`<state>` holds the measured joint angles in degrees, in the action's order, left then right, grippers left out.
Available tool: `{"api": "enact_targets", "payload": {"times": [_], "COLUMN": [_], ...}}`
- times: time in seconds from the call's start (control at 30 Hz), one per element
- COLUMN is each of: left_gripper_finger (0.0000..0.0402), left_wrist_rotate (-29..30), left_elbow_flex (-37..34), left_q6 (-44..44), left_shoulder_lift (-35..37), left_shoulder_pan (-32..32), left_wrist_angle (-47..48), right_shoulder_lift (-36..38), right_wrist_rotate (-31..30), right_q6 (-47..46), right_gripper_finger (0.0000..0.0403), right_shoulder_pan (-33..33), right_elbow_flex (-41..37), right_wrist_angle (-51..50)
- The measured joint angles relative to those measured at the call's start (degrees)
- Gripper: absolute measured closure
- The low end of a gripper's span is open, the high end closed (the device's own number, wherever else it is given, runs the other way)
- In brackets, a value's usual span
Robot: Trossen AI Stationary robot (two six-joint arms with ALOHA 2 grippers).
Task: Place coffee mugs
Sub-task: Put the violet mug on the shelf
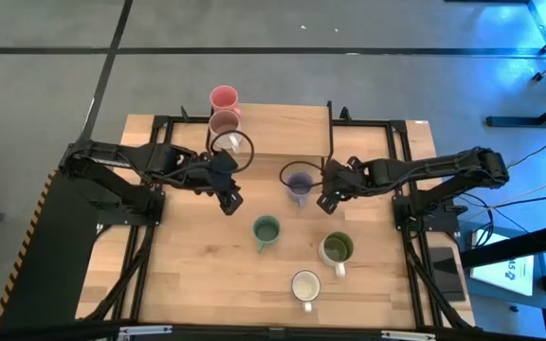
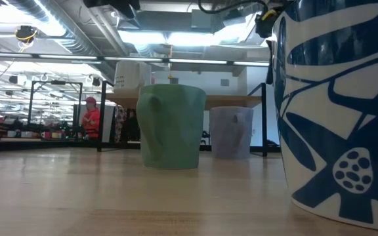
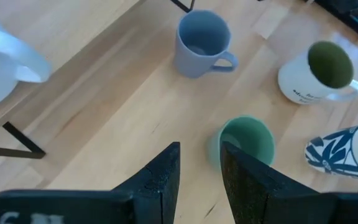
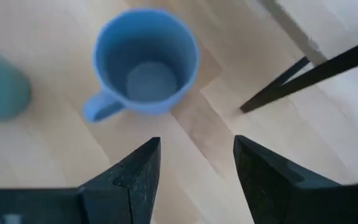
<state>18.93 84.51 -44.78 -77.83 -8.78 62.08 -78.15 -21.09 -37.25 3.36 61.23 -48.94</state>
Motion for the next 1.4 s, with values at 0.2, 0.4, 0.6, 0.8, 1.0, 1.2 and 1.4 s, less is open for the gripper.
{"api": "enact_targets", "payload": {"times": [0.2,0.4,0.6,0.8,1.0,1.2,1.4], "left_gripper_finger": [0.0293,0.0293,0.0293,0.0293,0.0293,0.0293,0.0293], "left_wrist_rotate": [0.3,0.5,0.4,0.0,-0.1,-0.1,-0.1], "left_elbow_flex": [0.0,0.0,0.0,0.0,0.0,0.0,0.0], "left_q6": [0.4,1.9,3.0,3.4,4.9,4.9,4.9], "left_shoulder_lift": [0.0,0.0,0.0,0.0,0.0,0.0,0.0], "left_shoulder_pan": [0.0,0.0,0.0,0.0,0.0,0.0,0.0], "left_wrist_angle": [-0.4,-0.3,-0.4,-0.4,-0.3,-0.4,-0.4], "right_shoulder_lift": [-0.9,-3.3,-6.2,-7.9,-11.3,-14.0,-16.3], "right_wrist_rotate": [-0.5,-2.1,-4.5,-3.7,-2.3,-1.7,4.8], "right_q6": [-8.5,-11.1,-10.8,-10.7,-9.1,-9.0,-6.1], "right_gripper_finger": [0.021,0.021,0.021,0.021,0.021,0.021,0.0245], "right_shoulder_pan": [0.0,0.0,0.0,-2.4,-2.8,-3.1,-4.8], "right_elbow_flex": [0.0,0.0,0.0,0.0,0.0,0.0,0.0], "right_wrist_angle": [0.0,2.3,7.3,7.2,9.5,9.5,9.4]}}
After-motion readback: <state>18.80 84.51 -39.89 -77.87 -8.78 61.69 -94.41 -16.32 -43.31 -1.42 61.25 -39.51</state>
